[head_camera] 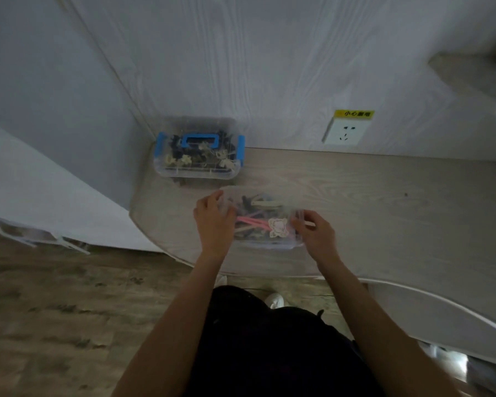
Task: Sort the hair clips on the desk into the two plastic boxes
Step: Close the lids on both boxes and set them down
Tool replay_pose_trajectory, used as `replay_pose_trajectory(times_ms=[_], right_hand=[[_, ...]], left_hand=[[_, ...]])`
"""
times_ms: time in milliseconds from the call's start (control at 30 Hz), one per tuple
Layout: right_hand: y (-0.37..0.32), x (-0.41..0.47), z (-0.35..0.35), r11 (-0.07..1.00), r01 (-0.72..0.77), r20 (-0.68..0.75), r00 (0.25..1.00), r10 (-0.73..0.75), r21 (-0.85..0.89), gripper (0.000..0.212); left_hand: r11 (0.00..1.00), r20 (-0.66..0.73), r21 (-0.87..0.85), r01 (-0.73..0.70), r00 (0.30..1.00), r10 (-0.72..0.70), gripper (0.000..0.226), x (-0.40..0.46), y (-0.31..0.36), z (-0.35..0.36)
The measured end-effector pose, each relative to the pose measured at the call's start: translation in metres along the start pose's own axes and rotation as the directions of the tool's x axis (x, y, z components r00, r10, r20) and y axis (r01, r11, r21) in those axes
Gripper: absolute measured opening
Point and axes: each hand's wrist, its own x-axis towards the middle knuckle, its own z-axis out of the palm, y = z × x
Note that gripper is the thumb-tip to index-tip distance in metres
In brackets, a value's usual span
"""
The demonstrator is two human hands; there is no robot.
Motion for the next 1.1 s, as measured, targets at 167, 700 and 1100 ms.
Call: replay_pose_trajectory(times_ms=[167, 700, 1100], right_hand=[[-0.003, -0.003, 0.008, 0.891, 0.129, 0.020, 0.991, -0.134, -0.435, 0.034], [-0.005, -0.013, 0.024, 0.954, 0.085, -0.179, 0.974, -0.141, -0.287, 0.028], [-0.015, -0.028, 0.033, 0.700, 0.126, -0.070, 0.967, -0.244, -0.703, 0.027]], left_hand=[[0.998, 0.029, -0.025, 0.066, 0.997, -0.065, 0.035, 0.004, -0.014, -0.010], [0.834, 0.300, -0.333, 0.441, 0.888, -0.350, 0.032, 0.002, -0.024, -0.018], [0.966, 0.035, 0.249, 0.066, 0.996, -0.077, 0.036, -0.013, -0.019, -0.006]])
